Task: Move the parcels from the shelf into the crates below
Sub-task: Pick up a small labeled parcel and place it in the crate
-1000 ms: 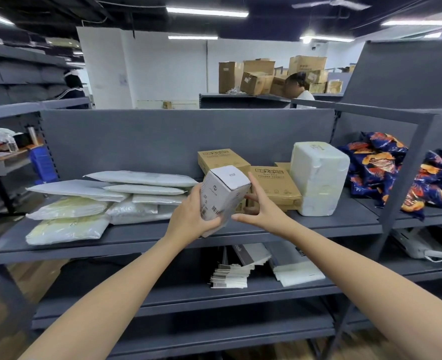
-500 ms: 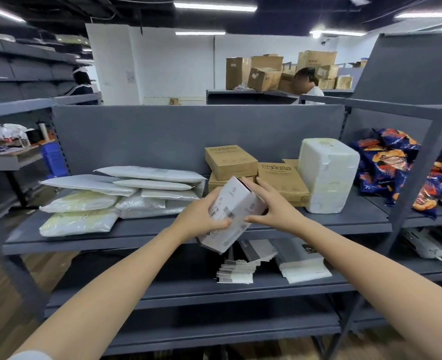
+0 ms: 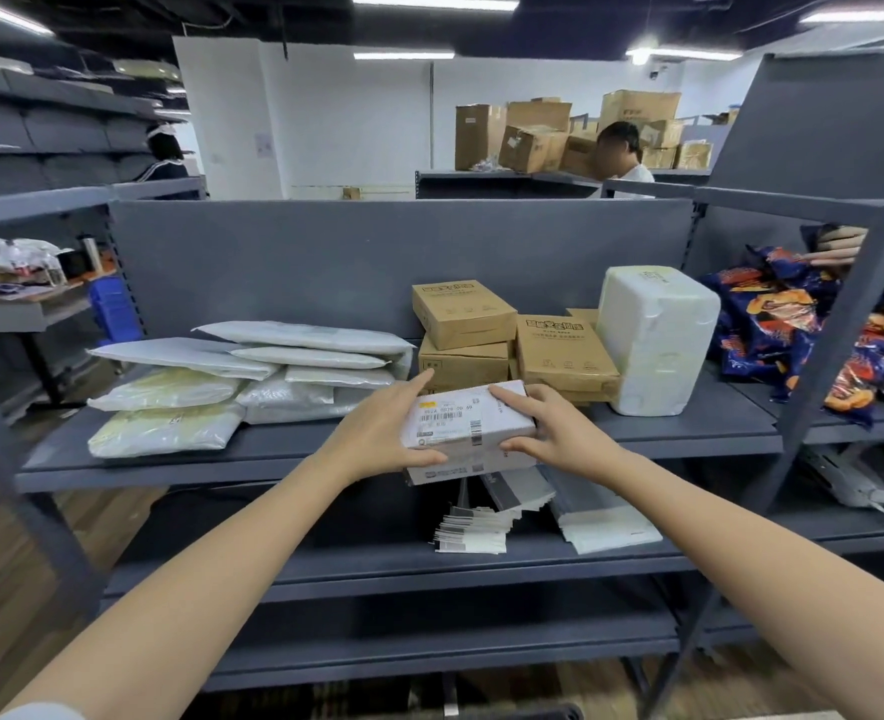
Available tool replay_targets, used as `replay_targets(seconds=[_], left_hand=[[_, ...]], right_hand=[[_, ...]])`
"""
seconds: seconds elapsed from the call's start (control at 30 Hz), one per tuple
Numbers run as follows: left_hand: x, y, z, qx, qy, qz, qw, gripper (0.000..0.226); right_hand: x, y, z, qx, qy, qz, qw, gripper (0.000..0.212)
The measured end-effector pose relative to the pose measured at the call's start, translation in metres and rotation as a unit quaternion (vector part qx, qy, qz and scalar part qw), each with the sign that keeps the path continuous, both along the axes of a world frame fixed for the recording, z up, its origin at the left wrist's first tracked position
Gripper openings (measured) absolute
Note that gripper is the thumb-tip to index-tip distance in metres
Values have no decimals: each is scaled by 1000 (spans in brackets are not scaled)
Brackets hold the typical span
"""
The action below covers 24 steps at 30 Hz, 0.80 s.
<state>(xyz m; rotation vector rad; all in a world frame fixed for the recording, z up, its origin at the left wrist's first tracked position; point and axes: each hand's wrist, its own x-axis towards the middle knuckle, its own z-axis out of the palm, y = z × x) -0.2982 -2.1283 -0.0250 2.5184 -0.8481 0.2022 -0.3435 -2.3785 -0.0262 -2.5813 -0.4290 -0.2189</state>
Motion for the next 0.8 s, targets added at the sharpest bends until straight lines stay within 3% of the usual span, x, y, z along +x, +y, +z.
replay_targets(seconds=[0.1, 0.37, 0.8], left_hand=[[-1, 14, -9, -70, 34, 0, 997, 102], [-12, 18, -27, -155, 73, -14, 985, 71], [0, 22, -65, -109, 105, -22, 988, 59]], right_hand=[[-5, -3, -6, 21, 0, -7, 1000, 69], [-10, -2, -27, 130, 24, -7, 991, 60], [-6, -3, -67, 113, 42, -27, 992, 53]])
